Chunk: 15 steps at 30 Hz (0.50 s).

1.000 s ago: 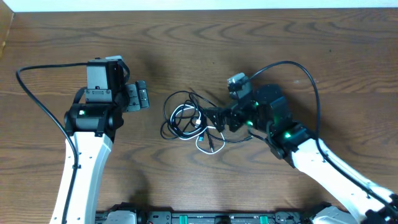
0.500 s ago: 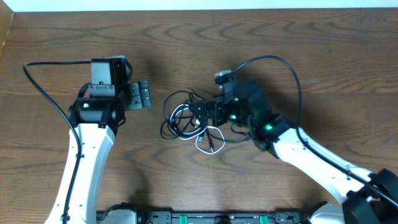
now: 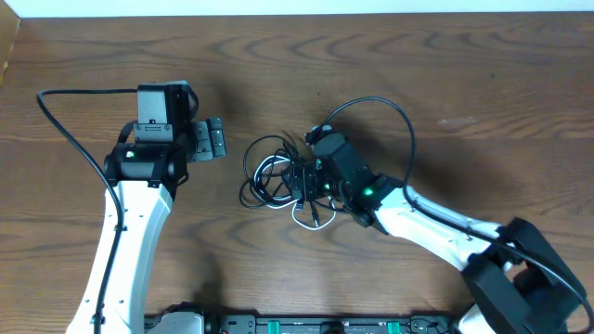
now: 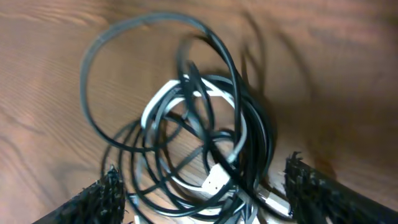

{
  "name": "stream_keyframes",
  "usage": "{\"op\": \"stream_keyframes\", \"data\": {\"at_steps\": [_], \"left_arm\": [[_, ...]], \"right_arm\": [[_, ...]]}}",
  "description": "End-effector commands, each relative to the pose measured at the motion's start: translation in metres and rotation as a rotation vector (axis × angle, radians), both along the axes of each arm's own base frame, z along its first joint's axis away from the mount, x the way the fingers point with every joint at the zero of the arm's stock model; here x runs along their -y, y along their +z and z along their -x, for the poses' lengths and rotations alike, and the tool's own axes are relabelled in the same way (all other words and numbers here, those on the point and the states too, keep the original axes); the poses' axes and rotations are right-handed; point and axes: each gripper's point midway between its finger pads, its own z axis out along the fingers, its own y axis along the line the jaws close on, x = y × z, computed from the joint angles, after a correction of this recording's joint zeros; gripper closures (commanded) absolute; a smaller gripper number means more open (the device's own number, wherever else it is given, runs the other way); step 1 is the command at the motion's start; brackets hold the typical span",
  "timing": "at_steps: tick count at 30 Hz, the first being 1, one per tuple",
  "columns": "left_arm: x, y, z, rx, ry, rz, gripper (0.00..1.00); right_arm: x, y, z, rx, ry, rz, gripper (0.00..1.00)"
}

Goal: Untangle cables
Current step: 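Move the right gripper in and grasp the cable bundle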

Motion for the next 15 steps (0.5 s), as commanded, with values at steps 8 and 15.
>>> {"op": "stream_keyframes", "data": {"at_steps": [8,15], "left_arm": [[-0.002,0.002,-0.002,0.006,0.014,0.008,0.04],[-0.002,0.002,-0.003,0.005,0.014,0.008,0.04]], "right_arm": [[0.003,-0.032,0.006,-0.039,-0.03,0.107,0.33],[-0.004,-0.051,0.012,-0.061,-0.035,0.126,0.37]]}}
